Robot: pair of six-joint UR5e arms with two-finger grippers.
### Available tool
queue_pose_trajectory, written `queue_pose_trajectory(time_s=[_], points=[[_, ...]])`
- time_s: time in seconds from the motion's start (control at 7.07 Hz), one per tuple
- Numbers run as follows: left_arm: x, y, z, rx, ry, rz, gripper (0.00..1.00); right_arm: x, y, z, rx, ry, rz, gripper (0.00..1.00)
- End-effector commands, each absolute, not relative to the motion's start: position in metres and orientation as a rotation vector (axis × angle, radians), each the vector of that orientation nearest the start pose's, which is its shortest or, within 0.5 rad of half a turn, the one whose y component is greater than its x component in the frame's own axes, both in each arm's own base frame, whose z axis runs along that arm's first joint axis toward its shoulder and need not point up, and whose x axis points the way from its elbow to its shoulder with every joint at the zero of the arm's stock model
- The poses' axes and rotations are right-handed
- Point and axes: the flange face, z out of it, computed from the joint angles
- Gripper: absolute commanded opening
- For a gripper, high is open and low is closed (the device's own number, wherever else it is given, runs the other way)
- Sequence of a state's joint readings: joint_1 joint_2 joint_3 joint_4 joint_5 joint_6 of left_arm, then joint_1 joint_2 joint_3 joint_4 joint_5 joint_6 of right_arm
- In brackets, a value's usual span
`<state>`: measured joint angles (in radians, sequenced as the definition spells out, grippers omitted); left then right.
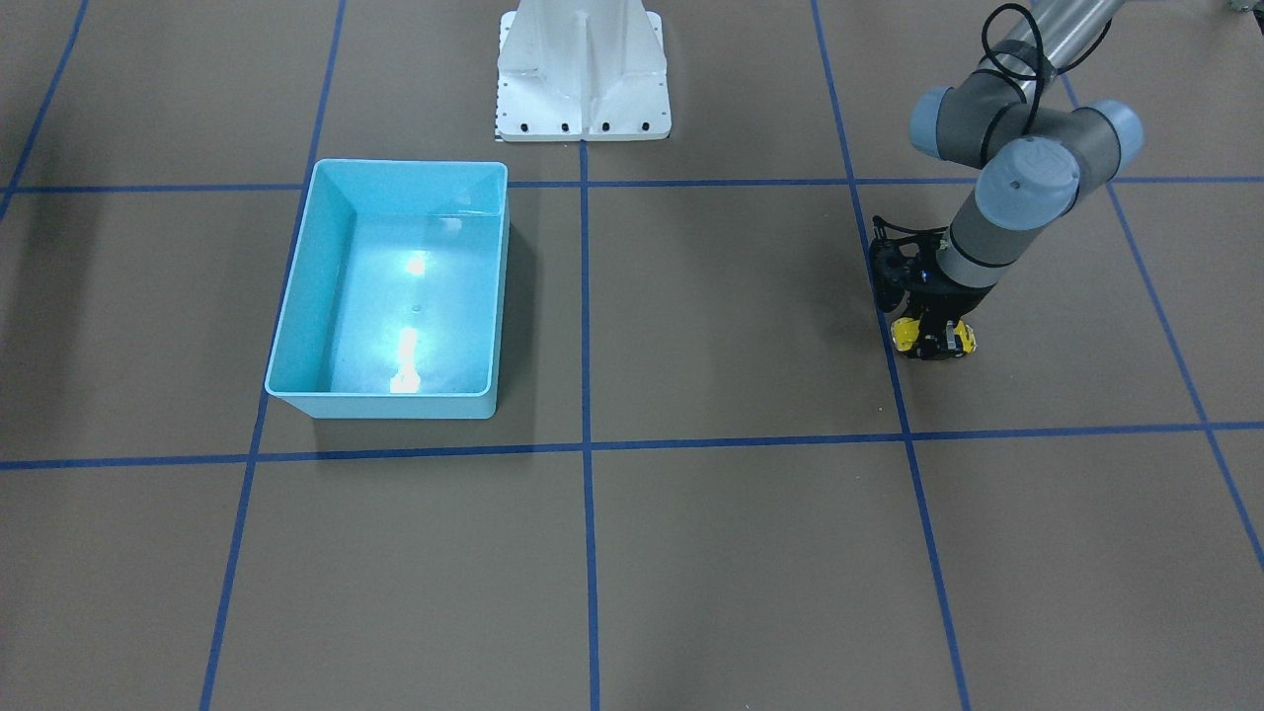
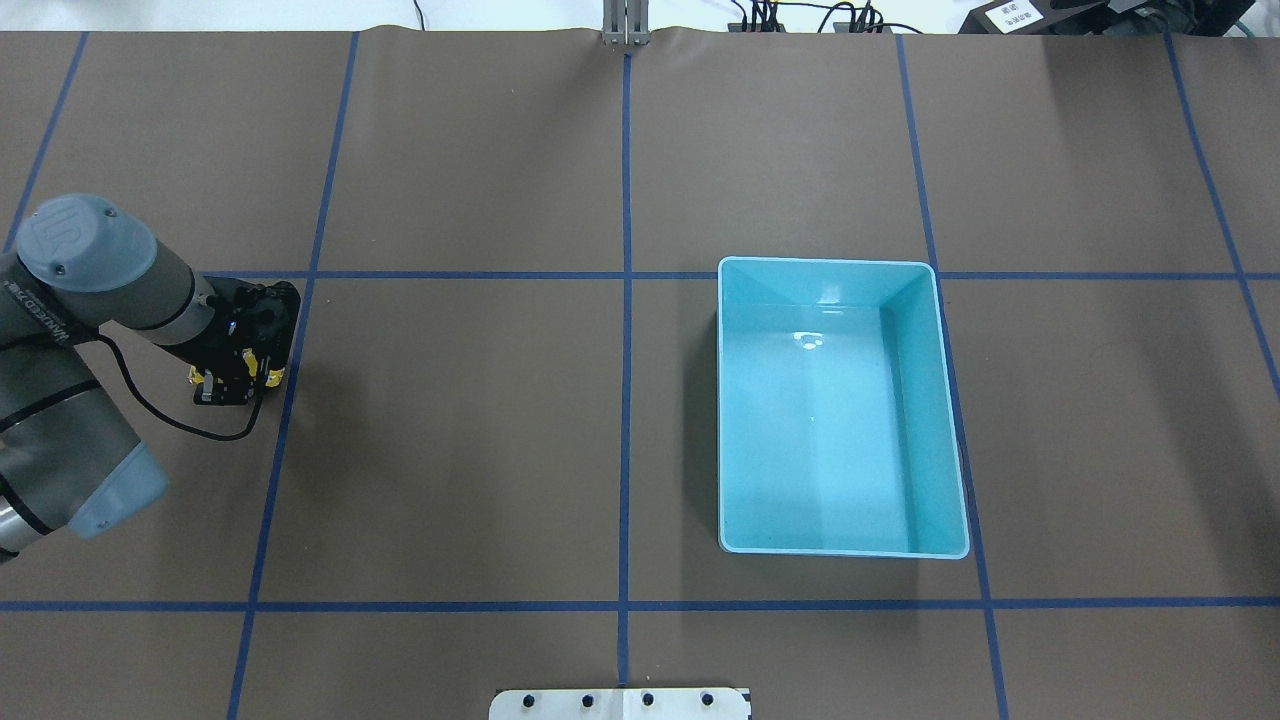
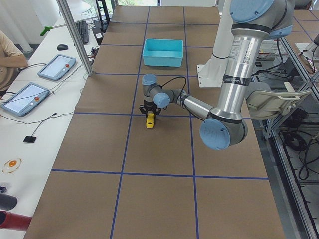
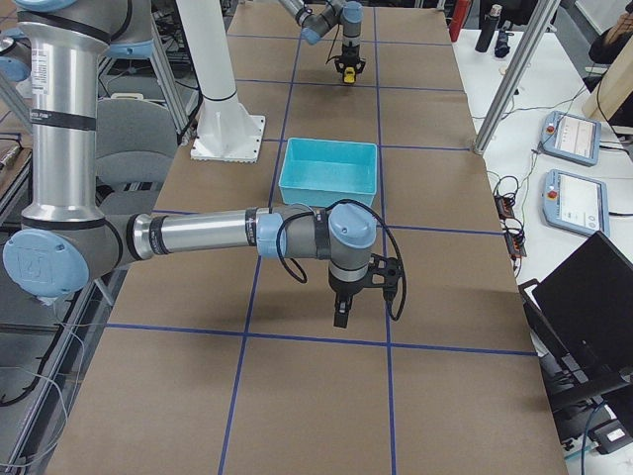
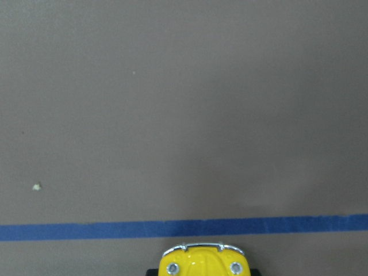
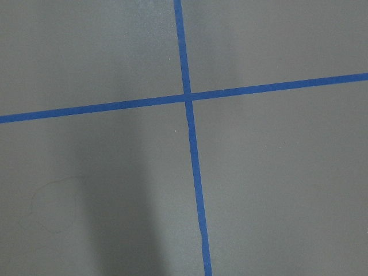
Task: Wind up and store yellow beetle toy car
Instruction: 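Drag the car backward with the left gripper to wind it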
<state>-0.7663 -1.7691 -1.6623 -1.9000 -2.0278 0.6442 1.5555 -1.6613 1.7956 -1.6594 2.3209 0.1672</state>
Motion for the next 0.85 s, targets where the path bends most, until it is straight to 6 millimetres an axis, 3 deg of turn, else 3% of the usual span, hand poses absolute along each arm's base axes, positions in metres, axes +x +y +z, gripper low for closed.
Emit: queue_pose_trajectory(time_s=[0.0,0.71], points=[[0.361,-0.474,0.488,0.639,0.542,1.513,0.00,0.058,-0.454,0.601,-0.025,-0.751,0.127,1.00],[0.348,-0.471,0.501,0.653,0.548,1.504,0.00,0.058,-0.454,0.603,-0.028,-0.751,0.129,1.00]])
